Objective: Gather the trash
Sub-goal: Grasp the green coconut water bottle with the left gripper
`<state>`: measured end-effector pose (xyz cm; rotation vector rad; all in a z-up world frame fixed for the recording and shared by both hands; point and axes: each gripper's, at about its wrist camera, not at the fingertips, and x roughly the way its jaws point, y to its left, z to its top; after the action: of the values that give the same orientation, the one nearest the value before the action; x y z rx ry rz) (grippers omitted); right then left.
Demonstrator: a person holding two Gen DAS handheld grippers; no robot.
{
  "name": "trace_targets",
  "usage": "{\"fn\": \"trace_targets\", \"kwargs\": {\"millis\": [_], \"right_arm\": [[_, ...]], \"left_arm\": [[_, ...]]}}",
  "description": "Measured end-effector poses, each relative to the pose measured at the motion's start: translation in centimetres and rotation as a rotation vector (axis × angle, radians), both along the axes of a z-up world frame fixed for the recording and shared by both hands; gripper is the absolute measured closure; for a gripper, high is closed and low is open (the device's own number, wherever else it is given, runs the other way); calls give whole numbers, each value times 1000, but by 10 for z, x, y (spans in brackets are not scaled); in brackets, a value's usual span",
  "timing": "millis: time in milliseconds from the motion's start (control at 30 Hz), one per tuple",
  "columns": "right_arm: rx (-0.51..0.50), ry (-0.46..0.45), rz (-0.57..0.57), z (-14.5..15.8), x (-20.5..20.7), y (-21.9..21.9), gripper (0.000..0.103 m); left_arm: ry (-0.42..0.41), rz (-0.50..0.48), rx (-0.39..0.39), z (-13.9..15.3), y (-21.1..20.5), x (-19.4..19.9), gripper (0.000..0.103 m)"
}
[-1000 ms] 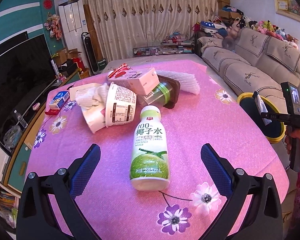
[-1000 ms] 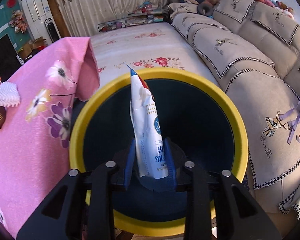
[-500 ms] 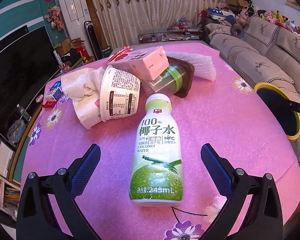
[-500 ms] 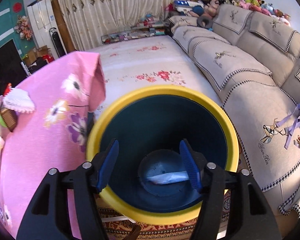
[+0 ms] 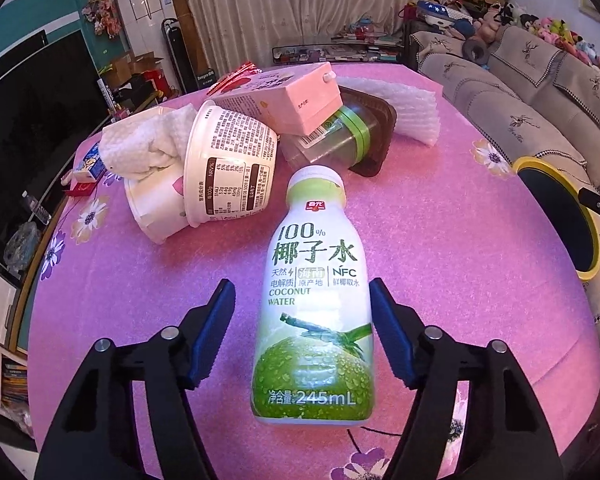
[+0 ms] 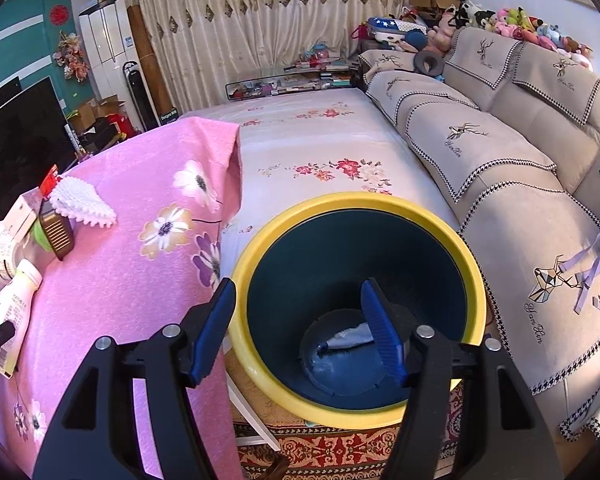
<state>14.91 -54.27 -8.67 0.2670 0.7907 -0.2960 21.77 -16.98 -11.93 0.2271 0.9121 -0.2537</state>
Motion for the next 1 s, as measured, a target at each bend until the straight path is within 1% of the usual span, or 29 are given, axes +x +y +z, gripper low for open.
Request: {"fn": "trace_targets", "kwargs": {"millis": [67, 167, 233, 433, 733, 1000], "right_arm": [[0, 0, 5, 0, -1, 1, 41], [5, 0, 6, 0, -3, 1, 41], [7, -2, 5, 0, -4, 0, 41], [16, -7, 7, 0, -10, 1, 41], [33, -30, 8, 3, -18, 2, 41], [49, -57, 4, 7, -33, -3, 41]], "left_arm": [[17, -7, 3, -2, 0, 1, 41], [39, -10, 21, -8, -4, 2, 43], [44, -15, 18, -10, -5, 1, 48], [33, -24, 14, -10, -7, -5, 50], [-5, -75, -14, 13, -14, -24, 52], [-68, -132, -37, 41, -27, -42, 52]]}}
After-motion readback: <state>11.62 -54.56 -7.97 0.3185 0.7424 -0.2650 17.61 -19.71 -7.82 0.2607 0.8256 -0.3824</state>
